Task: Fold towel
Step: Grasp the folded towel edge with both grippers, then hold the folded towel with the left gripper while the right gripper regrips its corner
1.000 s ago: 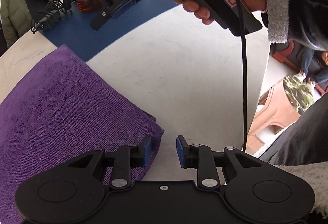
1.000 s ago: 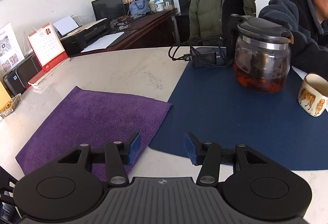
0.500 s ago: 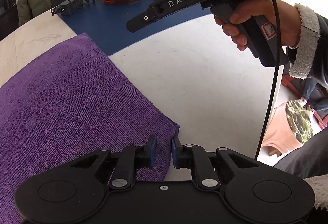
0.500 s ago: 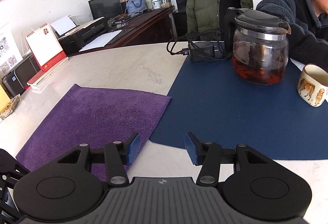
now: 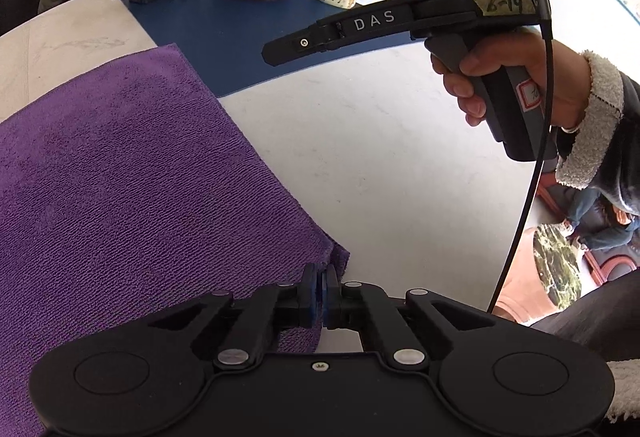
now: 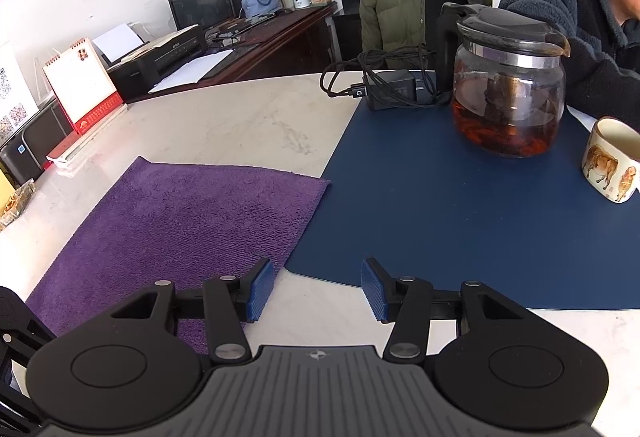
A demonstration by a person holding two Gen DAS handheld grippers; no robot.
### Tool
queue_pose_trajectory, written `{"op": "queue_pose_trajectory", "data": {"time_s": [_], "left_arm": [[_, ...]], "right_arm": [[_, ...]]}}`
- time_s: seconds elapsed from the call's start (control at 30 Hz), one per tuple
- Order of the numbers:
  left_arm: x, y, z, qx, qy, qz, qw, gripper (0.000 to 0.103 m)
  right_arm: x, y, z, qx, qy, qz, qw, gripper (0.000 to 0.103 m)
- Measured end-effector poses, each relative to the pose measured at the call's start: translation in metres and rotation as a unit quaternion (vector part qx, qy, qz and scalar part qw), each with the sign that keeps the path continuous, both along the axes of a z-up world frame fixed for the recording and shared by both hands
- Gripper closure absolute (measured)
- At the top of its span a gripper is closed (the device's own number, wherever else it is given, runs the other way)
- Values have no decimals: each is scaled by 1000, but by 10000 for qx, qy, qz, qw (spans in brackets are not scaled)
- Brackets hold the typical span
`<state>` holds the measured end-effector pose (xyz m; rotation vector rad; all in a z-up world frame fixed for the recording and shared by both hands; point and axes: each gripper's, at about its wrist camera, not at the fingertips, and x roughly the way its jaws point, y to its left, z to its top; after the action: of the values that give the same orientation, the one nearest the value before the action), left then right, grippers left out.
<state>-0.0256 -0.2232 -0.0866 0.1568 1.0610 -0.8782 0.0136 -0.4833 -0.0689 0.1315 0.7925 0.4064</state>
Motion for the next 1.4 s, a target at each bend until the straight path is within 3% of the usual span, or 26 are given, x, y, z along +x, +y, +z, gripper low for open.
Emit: {"op": "queue_pose_trajectory", "data": {"time_s": [0.27,0.47,0.67,0.9,0.93,1.0,1.03,1.1,1.17,1.4], "left_arm": [[5,15,11,-434,49,280,9987,103],[7,22,14,-537,72,439,9976,103],[7,24,17,-691,114,445,9966,103],[6,25,19,-757,119,411,9962,103],[6,25,19,-771,124,409,9961,103],[5,26,19,-781,122,418,9960,103],[5,27,19,-791,125,425,9959,103],[4,28,18,-810,128,442,9957,103],[3,30,18,-831,119,463,9954,103],[3,41,22,-933,59,610,9938,103]], "right_arm": [[38,8,-3,319,152,143,9993,51],[86,19,-20,541,576,127,9968,51],[110,35,-31,158,568,246,9980,53],[119,45,-30,-115,538,455,9975,68],[119,48,-30,-168,534,507,9971,78],[119,51,-29,-243,525,593,9966,80],[119,51,-29,-232,530,628,9963,88],[117,52,-28,-238,522,668,9961,90],[115,51,-25,-216,470,664,9965,99],[105,54,-9,1,178,761,9969,100]]}}
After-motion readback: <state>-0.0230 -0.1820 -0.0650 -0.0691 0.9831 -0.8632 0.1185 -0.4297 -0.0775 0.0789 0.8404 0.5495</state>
